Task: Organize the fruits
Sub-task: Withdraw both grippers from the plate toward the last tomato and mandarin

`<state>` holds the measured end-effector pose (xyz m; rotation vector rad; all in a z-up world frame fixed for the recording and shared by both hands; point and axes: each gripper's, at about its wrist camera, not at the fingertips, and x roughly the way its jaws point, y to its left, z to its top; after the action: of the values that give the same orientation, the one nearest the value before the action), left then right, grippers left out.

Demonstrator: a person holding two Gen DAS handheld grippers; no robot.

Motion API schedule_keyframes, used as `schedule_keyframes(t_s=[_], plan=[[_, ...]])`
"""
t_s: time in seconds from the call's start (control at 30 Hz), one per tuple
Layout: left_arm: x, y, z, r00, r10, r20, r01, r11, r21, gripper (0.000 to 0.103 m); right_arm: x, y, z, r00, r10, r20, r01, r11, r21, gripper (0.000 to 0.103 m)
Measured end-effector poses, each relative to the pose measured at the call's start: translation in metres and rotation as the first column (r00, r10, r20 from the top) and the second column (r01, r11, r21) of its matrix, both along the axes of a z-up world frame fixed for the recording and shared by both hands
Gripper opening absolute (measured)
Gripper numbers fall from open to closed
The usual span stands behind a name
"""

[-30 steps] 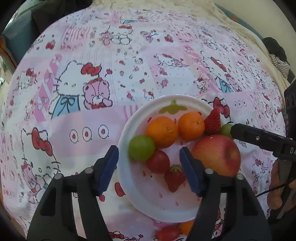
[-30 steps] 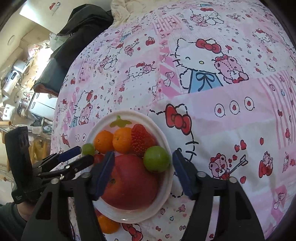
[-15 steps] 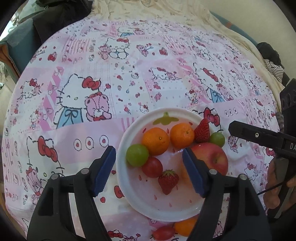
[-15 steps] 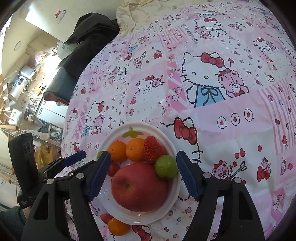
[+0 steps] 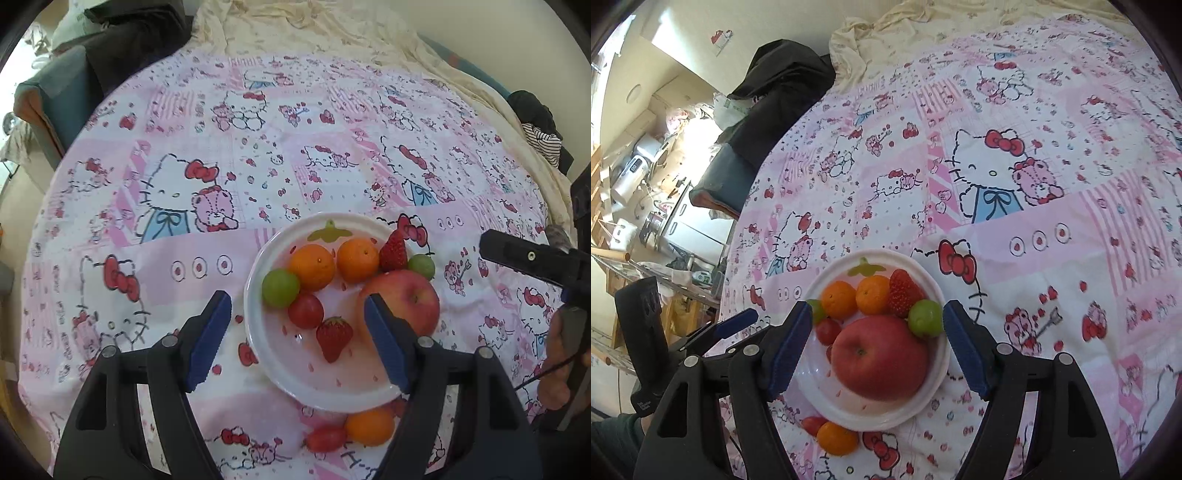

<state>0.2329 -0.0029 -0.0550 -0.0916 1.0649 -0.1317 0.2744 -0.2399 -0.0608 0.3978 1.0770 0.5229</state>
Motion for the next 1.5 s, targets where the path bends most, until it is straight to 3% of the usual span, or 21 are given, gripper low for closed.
schedule_keyframes(t_s=[0.27,0.47,0.87,1.1,1.2,1.4,1.47,1.5], plan=[[-0.032,0.0,0.029,0.997,0.016,0.081,-0.015,1.0,-0.003,0.072,-0.032,-0.004,0.014,1.0,-0.013,0.023,0.013,1.0,-0.016,0.076],[-0.051,0.012,0.026,0.996,0.075,0.044,-0.074,0.997,-0.018,0.071,-0.062,-0.006,0.023,0.999,-0.017,0.039,0.017,1.0,-0.013,0.076],[-0.089,0.035,-0.018,0.968,0.206,-0.144,-0.21,0.977,-0.018,0.071,-0.103,-0.022,-0.009,0.989,-0.096,-0.115,0.09,0.994,-0.058,0.076],[-0.085,0.015,-0.048,0.963,0.136,-0.231,-0.148,0.988,-0.037,0.071,-0.098,-0.03,-0.02,0.979,-0.132,-0.152,0.123,0.99,-0.067,0.076],[-0.083,0.004,-0.062,0.952,0.094,-0.29,-0.12,0.99,-0.073,0.067,-0.098,-0.031,-0.023,0.979,-0.129,-0.156,0.118,0.99,-0.078,0.076],[-0.08,0.0,-0.074,0.948,0.113,-0.299,-0.14,0.988,-0.07,0.063,-0.097,-0.028,-0.024,0.98,-0.121,-0.156,0.11,0.991,-0.077,0.076],[-0.077,0.004,-0.08,0.94,0.096,-0.327,-0.152,0.977,-0.151,0.041,-0.096,-0.026,-0.024,0.981,-0.116,-0.155,0.104,0.991,-0.082,0.076],[-0.077,0.006,-0.079,0.937,0.093,-0.336,-0.158,0.972,-0.172,0.038,-0.096,-0.025,-0.025,0.981,-0.113,-0.155,0.101,0.991,-0.085,0.076]])
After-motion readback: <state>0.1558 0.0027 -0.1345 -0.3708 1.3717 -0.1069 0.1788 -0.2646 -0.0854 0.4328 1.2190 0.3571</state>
